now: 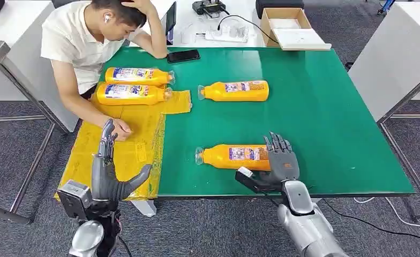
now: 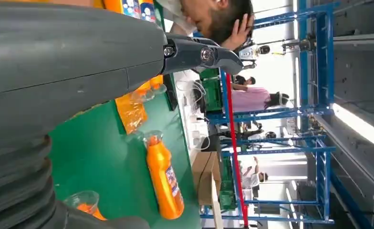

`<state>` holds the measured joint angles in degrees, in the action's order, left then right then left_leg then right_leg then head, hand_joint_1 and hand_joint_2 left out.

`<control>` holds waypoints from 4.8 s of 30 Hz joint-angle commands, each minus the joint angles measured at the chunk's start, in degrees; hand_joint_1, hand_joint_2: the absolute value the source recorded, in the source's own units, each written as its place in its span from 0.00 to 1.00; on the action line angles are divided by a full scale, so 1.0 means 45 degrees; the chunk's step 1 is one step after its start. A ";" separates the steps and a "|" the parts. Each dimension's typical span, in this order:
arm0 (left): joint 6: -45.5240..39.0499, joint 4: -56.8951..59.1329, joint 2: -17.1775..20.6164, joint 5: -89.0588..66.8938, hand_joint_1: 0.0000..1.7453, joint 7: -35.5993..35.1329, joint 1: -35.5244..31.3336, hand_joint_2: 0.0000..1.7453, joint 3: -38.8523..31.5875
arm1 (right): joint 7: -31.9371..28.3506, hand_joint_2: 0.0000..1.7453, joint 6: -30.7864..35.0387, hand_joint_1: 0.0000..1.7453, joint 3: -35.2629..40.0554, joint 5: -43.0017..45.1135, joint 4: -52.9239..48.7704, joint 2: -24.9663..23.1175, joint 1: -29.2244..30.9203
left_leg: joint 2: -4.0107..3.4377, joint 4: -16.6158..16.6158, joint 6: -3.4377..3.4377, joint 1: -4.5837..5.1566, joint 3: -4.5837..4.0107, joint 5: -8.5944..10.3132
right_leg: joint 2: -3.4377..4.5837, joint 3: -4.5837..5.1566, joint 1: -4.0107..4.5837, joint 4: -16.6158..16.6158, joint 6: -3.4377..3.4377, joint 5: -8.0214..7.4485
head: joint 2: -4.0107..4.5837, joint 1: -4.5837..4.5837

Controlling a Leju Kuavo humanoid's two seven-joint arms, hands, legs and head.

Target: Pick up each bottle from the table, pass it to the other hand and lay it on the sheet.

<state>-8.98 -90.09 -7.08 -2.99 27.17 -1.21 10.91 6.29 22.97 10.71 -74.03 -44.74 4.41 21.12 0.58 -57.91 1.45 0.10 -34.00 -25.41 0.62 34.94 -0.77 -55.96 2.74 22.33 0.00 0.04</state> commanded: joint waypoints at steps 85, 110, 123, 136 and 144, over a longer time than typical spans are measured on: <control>0.0400 -0.0743 0.0694 0.2935 0.00 -0.0964 0.0537 1.00 0.2073 | -0.8160 1.00 -0.2478 1.00 0.1189 1.2073 -0.3439 -0.2170 -0.2628 | -0.0019 0.0011 -0.0018 -0.0018 0.0029 -0.0020 | 0.0005 -0.0030 0.0021 0.0009 -0.0025 0.0018 | 0.0000 -0.0005; 0.2972 0.1524 0.0120 0.4843 0.00 -0.1414 -0.0350 1.00 0.2224 | -0.9204 1.00 -0.1935 1.00 0.4008 1.0905 -0.0509 -0.3183 -0.1106 | -0.0002 0.0029 -0.0017 -0.0015 0.0037 -0.0005 | -0.0008 -0.0040 0.0017 0.0022 -0.0023 0.0013 | 0.0000 0.0000; 0.3640 0.1604 0.0257 0.4514 0.00 -0.0994 -0.0343 1.00 0.2565 | -0.9124 1.00 -0.2286 1.00 0.4026 1.1317 0.0152 -0.3289 -0.0856 | 0.0005 0.0023 -0.0017 -0.0013 0.0043 -0.0011 | -0.0021 -0.0047 0.0014 0.0015 -0.0023 0.0024 | 0.0000 0.0000; 0.3469 0.2269 0.0146 0.4121 0.00 -0.1097 -0.0928 1.00 0.2650 | -0.8998 1.00 -0.1964 1.00 0.4701 1.0715 0.0184 -0.3499 -0.0859 | 0.0008 0.0016 -0.0012 -0.0013 0.0014 -0.0009 | -0.0017 -0.0020 0.0014 0.0010 -0.0017 0.0020 | 0.0000 0.0000; 0.3577 0.2316 0.0161 0.4169 0.00 -0.1180 -0.0958 1.00 0.2695 | -0.9043 1.00 -0.1938 1.00 0.4765 1.0667 0.0180 -0.3500 -0.0848 | 0.0007 0.0015 -0.0018 -0.0015 0.0027 -0.0012 | -0.0022 -0.0031 0.0017 0.0008 -0.0024 0.0025 | 0.0000 0.0000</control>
<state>7.04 -84.13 -6.60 15.61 22.69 -2.38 21.66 -33.99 14.49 28.63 -25.35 -47.21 -11.43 15.63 0.59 -57.89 1.48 0.08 -34.17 -25.39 0.65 35.10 -0.76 -55.96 2.76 22.33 0.00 0.04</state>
